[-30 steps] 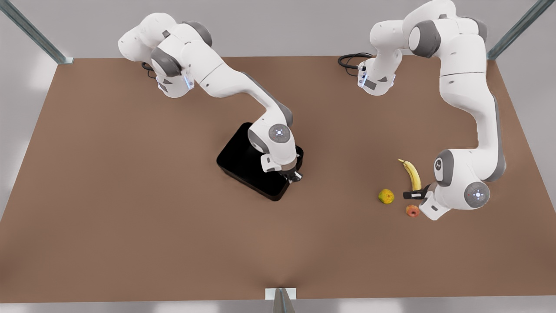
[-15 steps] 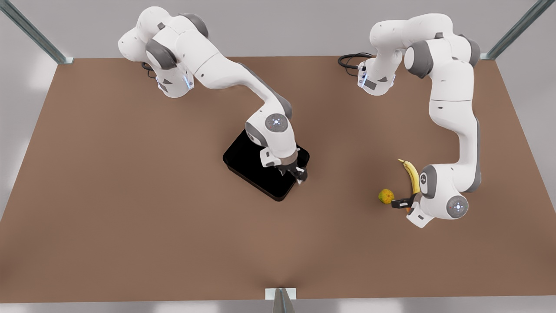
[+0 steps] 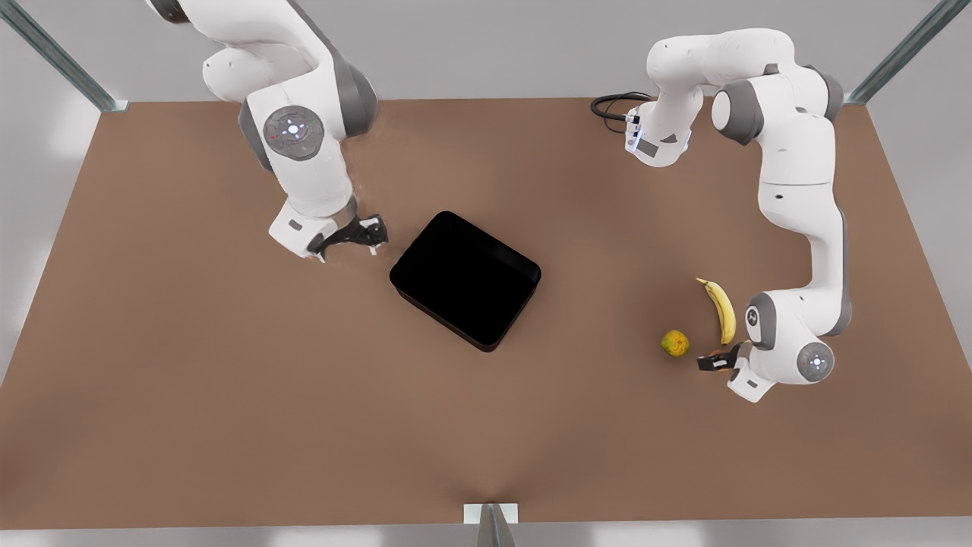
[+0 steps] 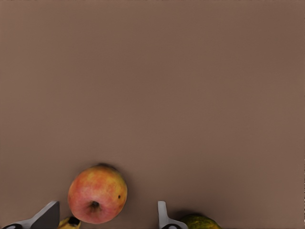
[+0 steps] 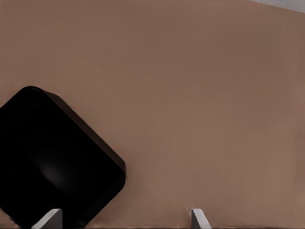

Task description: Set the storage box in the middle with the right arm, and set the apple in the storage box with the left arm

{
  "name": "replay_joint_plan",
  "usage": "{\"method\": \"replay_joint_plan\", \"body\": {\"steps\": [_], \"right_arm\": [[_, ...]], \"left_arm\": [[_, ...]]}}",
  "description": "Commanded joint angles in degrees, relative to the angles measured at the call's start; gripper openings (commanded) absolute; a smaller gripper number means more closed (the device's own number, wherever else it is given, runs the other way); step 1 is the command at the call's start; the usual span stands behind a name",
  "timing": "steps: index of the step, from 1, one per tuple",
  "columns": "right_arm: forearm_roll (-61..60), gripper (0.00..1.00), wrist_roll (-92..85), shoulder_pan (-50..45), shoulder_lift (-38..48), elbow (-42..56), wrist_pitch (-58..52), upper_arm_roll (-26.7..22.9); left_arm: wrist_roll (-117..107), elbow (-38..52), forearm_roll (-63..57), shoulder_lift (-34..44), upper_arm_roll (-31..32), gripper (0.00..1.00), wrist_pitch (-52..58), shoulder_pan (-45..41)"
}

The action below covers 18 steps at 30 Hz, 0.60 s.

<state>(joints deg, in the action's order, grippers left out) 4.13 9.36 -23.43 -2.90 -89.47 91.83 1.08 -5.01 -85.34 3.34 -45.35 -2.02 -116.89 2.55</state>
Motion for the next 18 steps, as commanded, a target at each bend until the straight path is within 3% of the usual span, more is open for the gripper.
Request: {"method": "replay_joint_plan", "body": {"steps": [1,3,8,12,14,16,18], "right_arm": [[0.1,1.0,-3.0,1.5,1.1,0.1,-1.0,-1.0],[0.1,1.0,-10.0,2.0,4.5,4.6,-8.6,-6.5],[0.3,1.0,-7.1,6.5,-2.5,10.8,-6.9,-6.8],[-0.4,1.0,-2.2,4.5,-5.4,11.6,-6.0,-6.1],[-0.4,1.0,-2.2,3.0,-7.8,14.2,-6.1,-6.1],[-0.4,1.0,-2.2,3.7,-7.7,14.2,-6.2,-6.2],[-0.4,1.0,-2.2,3.6,-7.7,14.2,-6.2,-6.3]], "left_arm": [[0.0,0.0,0.1,0.0,0.0,0.99,0.0,0.0],[0.0,0.0,0.1,0.0,0.0,0.99,0.0,0.0],[0.2,0.7,-0.3,-1.6,0.0,0.98,-0.8,0.2],[0.3,0.3,-0.5,-1.6,0.0,0.97,-1.5,0.2],[0.3,0.2,-0.7,-1.6,0.0,0.93,-1.5,0.3],[0.4,0.1,-1.3,-1.6,0.0,0.78,-1.6,0.4],[0.5,0.1,-1.6,-1.7,0.0,0.74,-1.5,0.7]]}}
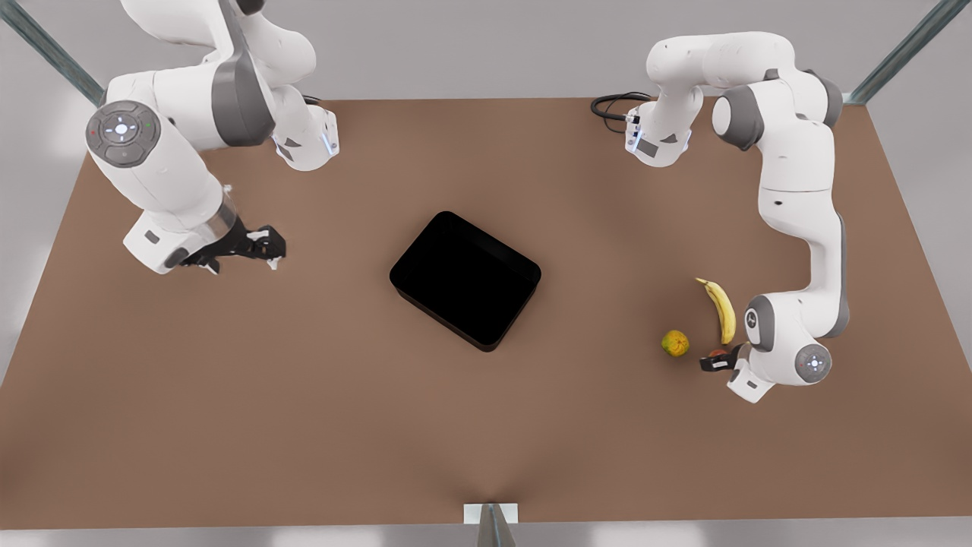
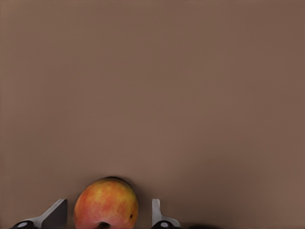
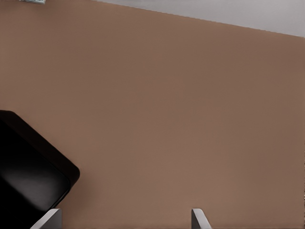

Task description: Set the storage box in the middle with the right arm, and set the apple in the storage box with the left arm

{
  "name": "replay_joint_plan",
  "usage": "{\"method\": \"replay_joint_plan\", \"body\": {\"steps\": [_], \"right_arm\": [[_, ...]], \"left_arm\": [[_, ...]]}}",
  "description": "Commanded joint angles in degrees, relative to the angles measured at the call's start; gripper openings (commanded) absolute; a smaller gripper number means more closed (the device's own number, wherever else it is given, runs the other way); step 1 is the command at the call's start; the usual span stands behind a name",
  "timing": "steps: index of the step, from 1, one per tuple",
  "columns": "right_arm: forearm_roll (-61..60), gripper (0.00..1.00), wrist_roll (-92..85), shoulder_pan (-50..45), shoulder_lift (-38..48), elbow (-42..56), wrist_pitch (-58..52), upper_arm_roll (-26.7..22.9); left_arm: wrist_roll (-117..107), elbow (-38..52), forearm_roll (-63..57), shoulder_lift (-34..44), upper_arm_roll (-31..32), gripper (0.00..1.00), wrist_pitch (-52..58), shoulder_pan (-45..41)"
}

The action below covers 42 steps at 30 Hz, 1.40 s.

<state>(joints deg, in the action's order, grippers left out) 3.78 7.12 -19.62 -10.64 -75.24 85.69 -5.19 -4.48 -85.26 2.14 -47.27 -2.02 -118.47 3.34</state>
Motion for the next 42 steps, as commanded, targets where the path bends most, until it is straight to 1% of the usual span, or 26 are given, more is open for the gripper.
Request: {"method": "replay_joint_plan", "body": {"steps": [1,2,3,12,18,19,22,26,29,31,32,35,37,39,42], "right_arm": [[0.0,1.0,0.0,-0.2,0.0,0.0,0.0,0.0],[0.1,1.0,0.0,-0.2,0.0,0.0,0.0,0.0],[0.1,1.0,-0.1,-0.2,0.0,0.1,0.0,0.0],[0.1,1.0,-0.1,-0.2,0.0,0.5,0.0,-0.3],[0.1,1.0,-0.1,-0.2,0.1,0.5,0.0,-0.3],[0.1,1.0,-0.1,-0.2,0.1,0.5,0.0,-0.3],[0.1,1.0,0.0,-0.2,0.2,0.5,0.0,-0.3],[0.1,1.0,-0.1,-0.2,0.2,0.5,0.0,-0.3],[0.1,1.0,-0.1,-0.2,0.2,0.5,0.0,-0.3],[0.2,1.0,-0.1,-0.2,0.2,0.5,0.0,-0.3],[0.1,1.0,-0.1,-0.2,0.2,0.5,0.0,-0.3],[0.1,1.0,-0.1,-0.1,0.2,0.5,0.0,-0.3],[0.1,1.0,-0.1,-0.1,0.2,0.5,0.1,-0.3],[0.2,1.0,-0.1,-0.1,0.2,0.9,0.1,-0.4],[0.2,1.0,-0.1,-0.1,0.2,0.9,0.0,-0.4]], "left_arm": [[0.0,0.0,-0.7,0.0,0.0,0.71,0.0,0.0],[0.0,0.0,-0.7,-0.1,0.0,0.65,0.0,0.0],[0.0,0.0,-0.7,-0.1,0.0,0.64,0.0,-0.1],[0.0,0.0,-0.6,0.0,0.0,0.59,0.1,-0.5],[-0.2,0.0,-0.4,0.6,0.1,0.58,0.3,-0.4],[-0.2,0.0,-0.3,0.7,0.1,0.56,0.4,-0.3],[-0.3,-0.2,-0.1,1.2,0.1,0.56,1.0,-0.2],[-0.5,-5.3,-0.2,7.0,0.3,0.56,1.4,-0.6],[-0.7,-12.7,0.1,14.5,0.9,0.56,1.5,-1.1],[-2.3,-17.7,0.2,19.7,2.5,0.56,1.0,-1.9],[-3.7,-19.4,1.7,22.0,2.5,0.56,0.7,-5.1],[-13.2,-21.2,5.2,25.1,2.5,0.56,0.7,-14.4],[-20.3,-21.5,8.3,25.6,2.4,0.56,0.4,-21.7],[-30.8,-21.2,11.5,25.7,2.1,0.56,-1.2,-31.5],[-41.8,-18.8,16.3,25.0,1.6,0.56,-3.8,-44.2]]}}
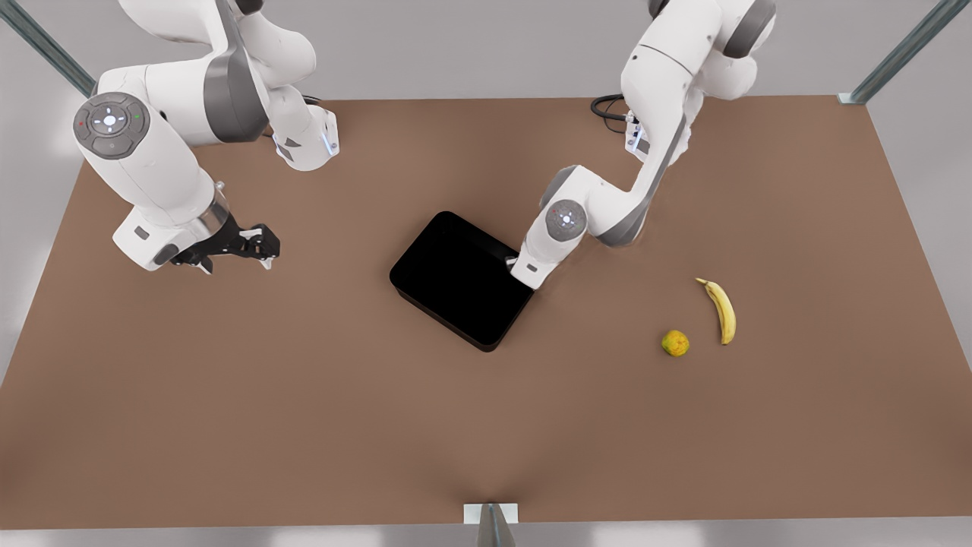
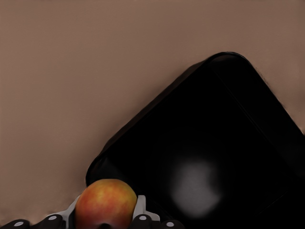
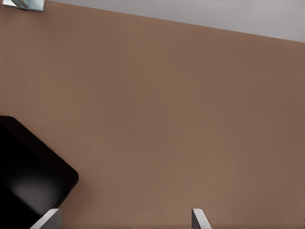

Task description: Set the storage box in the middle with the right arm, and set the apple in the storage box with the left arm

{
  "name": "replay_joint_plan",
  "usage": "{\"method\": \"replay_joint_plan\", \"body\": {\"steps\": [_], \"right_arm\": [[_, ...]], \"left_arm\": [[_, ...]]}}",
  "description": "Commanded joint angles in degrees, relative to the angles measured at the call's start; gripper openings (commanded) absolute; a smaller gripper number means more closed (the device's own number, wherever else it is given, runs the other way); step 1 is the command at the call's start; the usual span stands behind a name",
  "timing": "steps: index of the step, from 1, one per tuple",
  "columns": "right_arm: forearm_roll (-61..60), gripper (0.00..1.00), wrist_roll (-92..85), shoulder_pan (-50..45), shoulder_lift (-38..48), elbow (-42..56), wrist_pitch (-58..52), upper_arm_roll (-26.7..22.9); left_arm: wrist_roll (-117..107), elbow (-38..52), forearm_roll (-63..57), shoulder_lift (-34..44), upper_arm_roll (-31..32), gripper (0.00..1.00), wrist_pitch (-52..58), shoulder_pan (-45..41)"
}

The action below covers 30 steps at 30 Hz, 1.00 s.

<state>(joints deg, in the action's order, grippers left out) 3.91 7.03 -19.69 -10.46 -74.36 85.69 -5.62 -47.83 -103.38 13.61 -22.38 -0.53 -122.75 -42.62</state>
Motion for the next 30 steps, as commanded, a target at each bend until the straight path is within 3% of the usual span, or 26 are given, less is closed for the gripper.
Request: {"method": "replay_joint_plan", "body": {"steps": [1,3,6,7,22,26,28,30], "right_arm": [[0.0,1.0,0.0,0.0,0.0,0.0,0.0,0.0],[0.0,1.0,0.0,0.0,0.0,0.0,0.0,0.0],[0.0,1.0,0.0,0.0,0.0,0.0,0.0,0.0],[0.0,1.0,0.0,0.0,0.0,0.0,0.0,0.0],[0.0,1.0,0.0,0.0,0.0,0.4,0.0,-0.1],[0.0,1.0,0.0,0.1,-0.1,0.4,0.0,0.0],[0.0,1.0,0.0,0.1,-0.1,0.4,0.0,-0.1],[0.0,1.0,0.0,0.1,-0.2,0.4,0.1,0.0]], "left_arm": [[-1.2,0.3,5.5,-0.1,-1.0,0.56,-0.6,-1.9],[-2.4,2.6,11.0,-2.9,-14.1,0.57,-1.0,-18.5],[-3.1,4.3,13.4,-6.4,-18.8,0.61,-3.6,-24.7],[-4.3,4.3,13.4,-6.4,-18.8,1.0,-3.7,-24.7],[-4.2,5.6,13.3,-4.3,-18.8,1.0,-2.9,-21.6],[14.4,10.6,5.5,6.3,-18.5,1.0,19.1,0.1],[33.1,19.1,1.1,8.4,-18.2,1.0,34.9,18.7],[43.3,21.2,-9.6,13.5,-9.1,1.0,40.2,35.1]]}}
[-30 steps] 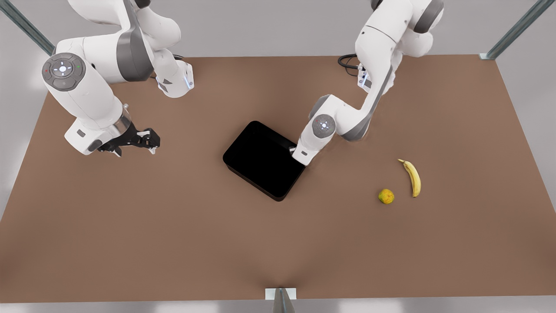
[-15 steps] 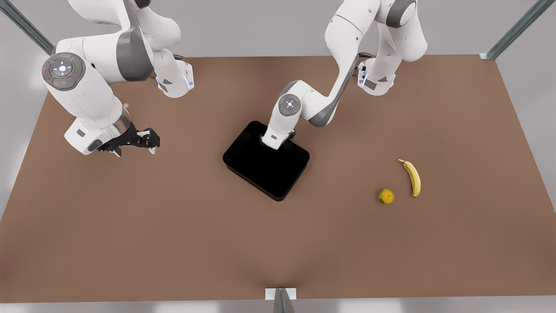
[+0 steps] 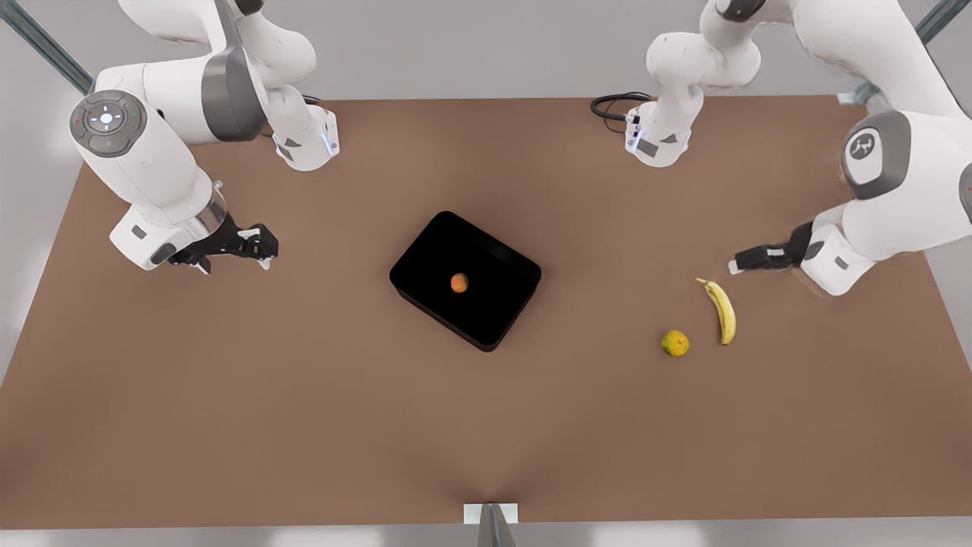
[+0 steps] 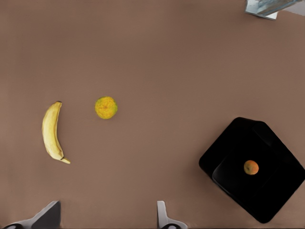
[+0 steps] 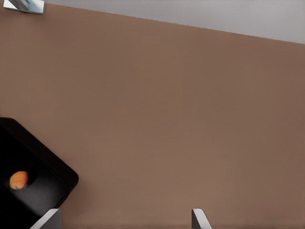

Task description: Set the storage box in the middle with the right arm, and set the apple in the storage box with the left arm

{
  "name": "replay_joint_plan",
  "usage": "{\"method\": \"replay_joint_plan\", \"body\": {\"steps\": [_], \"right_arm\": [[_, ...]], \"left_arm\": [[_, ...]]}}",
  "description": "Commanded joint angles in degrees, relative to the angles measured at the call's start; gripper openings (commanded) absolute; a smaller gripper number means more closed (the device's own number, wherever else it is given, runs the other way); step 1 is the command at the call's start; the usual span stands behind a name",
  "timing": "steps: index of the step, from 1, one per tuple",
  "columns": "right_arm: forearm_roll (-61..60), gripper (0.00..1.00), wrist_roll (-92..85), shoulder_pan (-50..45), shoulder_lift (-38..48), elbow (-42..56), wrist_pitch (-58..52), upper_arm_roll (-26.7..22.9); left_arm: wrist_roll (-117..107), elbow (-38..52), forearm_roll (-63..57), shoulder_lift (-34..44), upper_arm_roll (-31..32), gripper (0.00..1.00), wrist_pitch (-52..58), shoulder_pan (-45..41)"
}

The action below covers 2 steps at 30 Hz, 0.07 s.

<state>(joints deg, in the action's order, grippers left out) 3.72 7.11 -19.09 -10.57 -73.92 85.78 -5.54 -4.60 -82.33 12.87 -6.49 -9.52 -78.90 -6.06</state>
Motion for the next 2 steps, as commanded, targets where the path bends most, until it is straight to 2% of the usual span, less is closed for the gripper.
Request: {"method": "replay_joint_plan", "body": {"steps": [1,2], "right_arm": [[-0.1,1.0,0.0,0.8,0.0,0.0,0.0,0.1],[-1.8,1.0,-0.1,2.0,0.2,0.1,0.0,0.0]], "left_arm": [[-0.1,-0.5,-10.1,1.2,0.1,1.0,1.5,0.0],[0.0,-2.5,-10.0,3.3,2.3,1.0,1.6,3.7]]}}
